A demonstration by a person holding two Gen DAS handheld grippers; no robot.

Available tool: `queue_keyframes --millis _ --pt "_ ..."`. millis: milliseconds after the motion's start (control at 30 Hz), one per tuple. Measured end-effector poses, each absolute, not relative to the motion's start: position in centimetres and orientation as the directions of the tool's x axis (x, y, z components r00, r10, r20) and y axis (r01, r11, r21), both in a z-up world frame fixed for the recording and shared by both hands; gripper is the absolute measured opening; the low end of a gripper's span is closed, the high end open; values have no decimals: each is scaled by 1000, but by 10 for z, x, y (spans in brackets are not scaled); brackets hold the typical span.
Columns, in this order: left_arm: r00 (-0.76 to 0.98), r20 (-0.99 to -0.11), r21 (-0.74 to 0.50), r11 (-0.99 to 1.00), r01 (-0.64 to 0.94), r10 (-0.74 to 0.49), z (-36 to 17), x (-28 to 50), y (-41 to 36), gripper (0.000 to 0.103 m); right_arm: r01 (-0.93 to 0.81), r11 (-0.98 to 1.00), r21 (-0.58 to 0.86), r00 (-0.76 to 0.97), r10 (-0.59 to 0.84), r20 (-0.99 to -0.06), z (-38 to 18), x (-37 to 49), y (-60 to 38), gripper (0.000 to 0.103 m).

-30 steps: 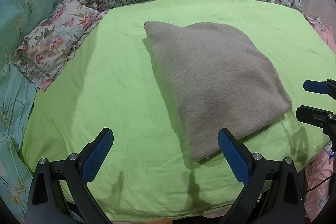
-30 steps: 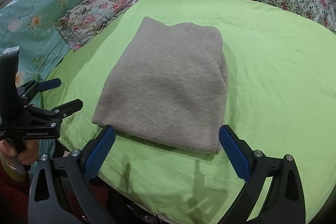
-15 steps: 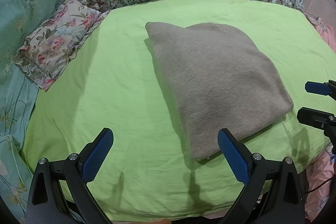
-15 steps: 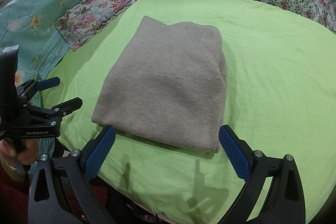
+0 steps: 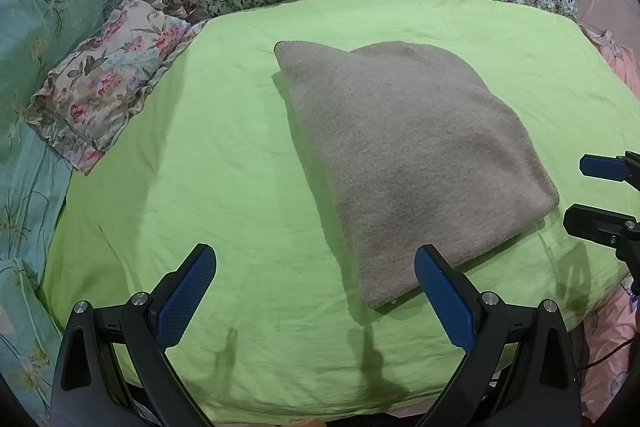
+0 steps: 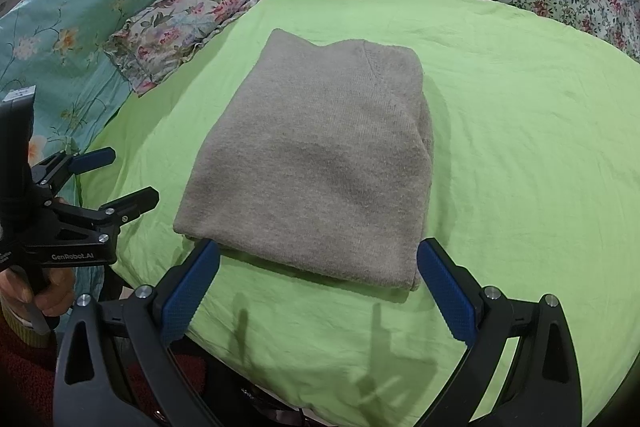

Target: Fold small clothes

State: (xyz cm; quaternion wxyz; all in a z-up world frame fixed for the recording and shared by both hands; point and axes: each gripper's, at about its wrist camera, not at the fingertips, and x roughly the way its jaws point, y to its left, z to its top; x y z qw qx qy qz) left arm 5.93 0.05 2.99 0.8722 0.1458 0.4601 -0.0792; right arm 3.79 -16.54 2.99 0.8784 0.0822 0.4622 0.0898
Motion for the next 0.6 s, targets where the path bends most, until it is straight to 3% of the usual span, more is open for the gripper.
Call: queue_keyframes --millis 600 --pt "572 -820 181 942 283 -14 33 58 -2 100 -84 971 223 558 231 -797 31 39 -164 99"
